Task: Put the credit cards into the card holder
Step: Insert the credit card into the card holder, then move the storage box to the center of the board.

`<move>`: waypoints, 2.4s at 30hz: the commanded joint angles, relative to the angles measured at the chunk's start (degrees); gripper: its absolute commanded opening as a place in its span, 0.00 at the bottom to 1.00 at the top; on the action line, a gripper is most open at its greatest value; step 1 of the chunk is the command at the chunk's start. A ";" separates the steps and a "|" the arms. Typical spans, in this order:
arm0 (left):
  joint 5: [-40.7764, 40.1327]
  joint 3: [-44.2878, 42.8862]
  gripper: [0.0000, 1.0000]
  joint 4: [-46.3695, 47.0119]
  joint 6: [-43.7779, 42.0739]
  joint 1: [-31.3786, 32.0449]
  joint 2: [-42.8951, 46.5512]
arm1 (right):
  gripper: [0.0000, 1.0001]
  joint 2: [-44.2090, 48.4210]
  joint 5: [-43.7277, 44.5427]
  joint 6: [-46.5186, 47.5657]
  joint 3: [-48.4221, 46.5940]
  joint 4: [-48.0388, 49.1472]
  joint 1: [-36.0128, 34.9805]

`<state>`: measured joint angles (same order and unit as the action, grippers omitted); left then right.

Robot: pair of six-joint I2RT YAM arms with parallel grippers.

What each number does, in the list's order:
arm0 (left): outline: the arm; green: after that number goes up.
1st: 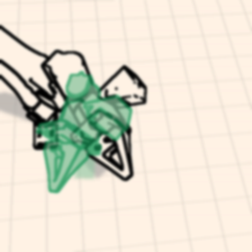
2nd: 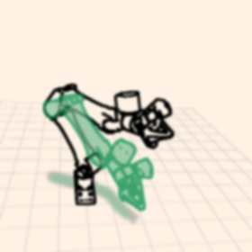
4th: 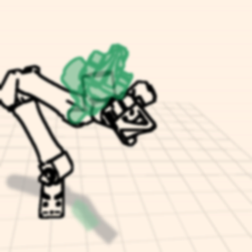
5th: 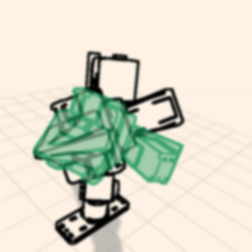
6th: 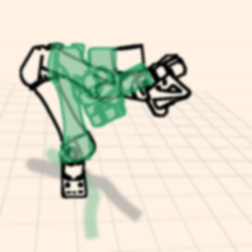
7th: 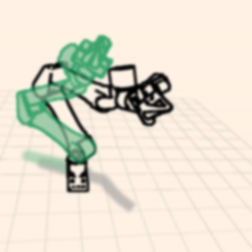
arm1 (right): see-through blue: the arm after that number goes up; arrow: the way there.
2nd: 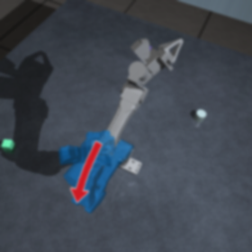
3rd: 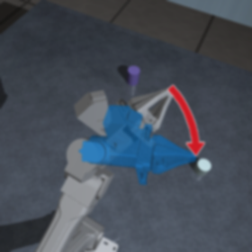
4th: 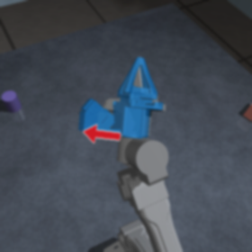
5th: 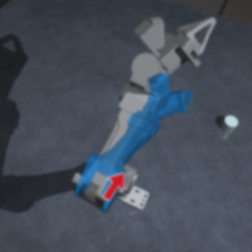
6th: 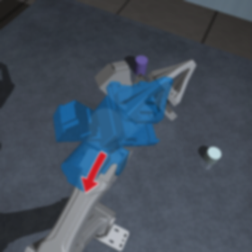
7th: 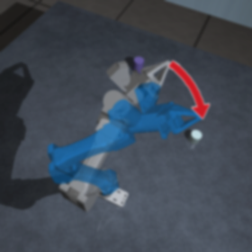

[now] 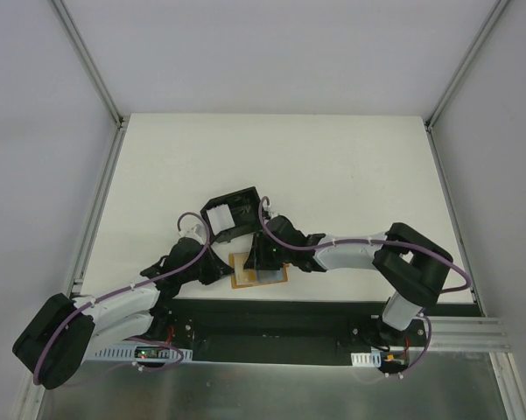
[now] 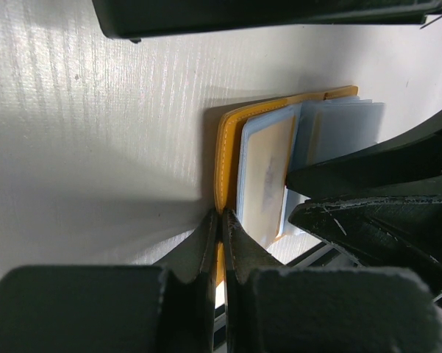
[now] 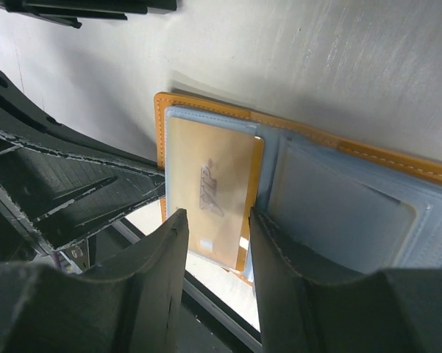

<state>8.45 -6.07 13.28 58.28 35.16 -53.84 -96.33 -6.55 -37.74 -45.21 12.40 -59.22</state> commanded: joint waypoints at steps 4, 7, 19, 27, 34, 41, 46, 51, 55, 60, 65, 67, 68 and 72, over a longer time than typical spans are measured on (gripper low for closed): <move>-2.47 2.29 0.00 -8.00 -1.68 -0.18 -1.17 | 0.40 -1.93 -4.35 0.74 -3.66 0.95 -0.81; -2.65 2.29 0.00 -7.92 -1.68 -0.18 -0.91 | 0.40 -1.93 -5.14 0.21 -3.22 2.36 -0.81; -2.65 2.46 0.00 -8.00 -1.68 -0.18 -0.38 | 0.47 11.07 6.18 13.64 -11.12 -17.48 2.26; -2.21 2.64 0.00 -8.01 -1.77 -0.18 0.85 | 0.59 9.07 12.61 21.90 -22.71 -29.44 9.47; -2.03 2.37 0.00 -8.18 -2.03 -0.18 0.93 | 0.62 -1.56 9.63 27.01 -35.81 -34.37 13.78; -1.77 2.99 0.00 -8.18 -1.59 -0.18 1.81 | 0.62 -10.44 7.16 28.86 -42.94 -35.34 15.36; -2.03 2.90 0.00 -8.36 -1.59 -0.18 2.17 | 0.62 -14.05 7.16 29.21 -45.05 -35.35 15.45; -2.03 2.37 0.00 -8.36 -1.77 -0.18 1.46 | 0.60 -16.17 8.56 29.74 -45.67 -36.66 15.63; -2.12 2.46 0.00 -8.44 -1.86 -0.18 1.37 | 0.51 -15.46 10.32 30.96 -43.21 -36.57 16.24; -2.21 2.64 0.00 -8.44 -1.77 -0.18 1.37 | 0.42 -12.48 10.85 32.02 -38.56 -35.00 17.47; -2.21 2.29 0.00 -8.36 -2.03 -0.18 0.67 | 0.41 -9.93 10.94 32.29 -35.39 -34.38 18.96; -2.12 2.20 0.00 -8.36 -2.12 -0.18 0.23 | 0.41 -8.88 11.12 32.37 -33.99 -34.11 19.49; -2.12 2.11 0.00 -8.36 -2.21 -0.18 0.14 | 0.41 -8.35 11.55 32.37 -33.28 -33.85 19.67; -2.03 1.93 0.00 -8.36 -2.21 -0.18 -0.21 | 0.41 -7.11 11.21 33.16 -31.35 -33.15 21.16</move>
<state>8.49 -5.39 12.84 58.22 35.16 -52.14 -107.37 2.81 -6.48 -78.26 -20.99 -39.53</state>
